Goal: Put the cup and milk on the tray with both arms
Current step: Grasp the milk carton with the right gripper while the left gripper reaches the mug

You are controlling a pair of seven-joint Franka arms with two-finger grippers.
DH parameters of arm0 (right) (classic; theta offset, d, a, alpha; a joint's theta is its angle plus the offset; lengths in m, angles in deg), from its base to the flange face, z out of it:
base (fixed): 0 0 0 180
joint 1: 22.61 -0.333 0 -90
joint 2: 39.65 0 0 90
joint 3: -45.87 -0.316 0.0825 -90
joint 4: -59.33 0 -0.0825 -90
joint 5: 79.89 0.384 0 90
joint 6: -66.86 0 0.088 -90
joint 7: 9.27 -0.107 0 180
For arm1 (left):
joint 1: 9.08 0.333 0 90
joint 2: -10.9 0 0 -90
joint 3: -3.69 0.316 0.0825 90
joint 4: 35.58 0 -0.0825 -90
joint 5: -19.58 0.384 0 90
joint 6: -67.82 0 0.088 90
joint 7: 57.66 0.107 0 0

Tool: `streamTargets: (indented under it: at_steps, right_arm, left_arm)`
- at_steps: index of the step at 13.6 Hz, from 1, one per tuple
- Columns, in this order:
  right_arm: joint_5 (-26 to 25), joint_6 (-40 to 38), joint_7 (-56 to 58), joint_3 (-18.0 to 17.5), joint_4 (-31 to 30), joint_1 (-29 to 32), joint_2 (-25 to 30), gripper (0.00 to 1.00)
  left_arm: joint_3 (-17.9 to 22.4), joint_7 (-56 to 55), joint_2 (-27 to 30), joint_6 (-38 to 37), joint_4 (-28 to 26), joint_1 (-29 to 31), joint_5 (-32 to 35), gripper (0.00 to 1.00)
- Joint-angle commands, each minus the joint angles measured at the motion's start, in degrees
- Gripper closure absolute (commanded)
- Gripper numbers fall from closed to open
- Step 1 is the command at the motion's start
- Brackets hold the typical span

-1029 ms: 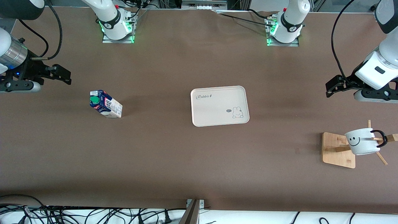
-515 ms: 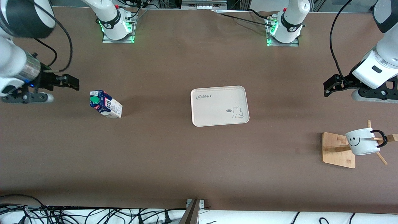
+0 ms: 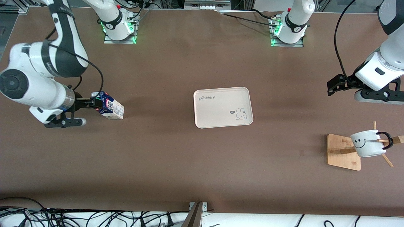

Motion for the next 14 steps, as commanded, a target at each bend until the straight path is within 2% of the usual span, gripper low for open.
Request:
streamTargets:
  at_steps: [1,4,9,11,14]
  right_arm:
    - [2.0,5.1,-0.9,-0.1,-6.6,-0.2,1.4,0.0]
    - [2.2,5.1,-2.1,-0.1,-9.6,-0.2,2.3,0.0]
    - [3.0,4.1,-3.0,0.0,-14.5,-0.2,5.8,0.0]
    - [3.0,3.1,-3.0,0.3,-14.2,-0.2,6.0,0.0]
    - [3.0,2.2,-2.9,0.6,-14.4,-0.2,6.5,0.0]
  left_arm:
    - [-0.2,0.1,-6.4,-1.8,7.4,-0.3,0.4,0.0]
    - [-0.1,0.5,-10.3,-1.9,11.0,-0.4,1.3,0.0]
    - [0.2,-2.0,-10.5,1.2,8.0,1.0,1.2,0.0]
    - [0.2,-4.7,-8.0,6.2,2.9,2.3,1.2,0.0]
    - [0.2,-10.3,-1.6,19.0,-9.8,4.4,1.2,0.0]
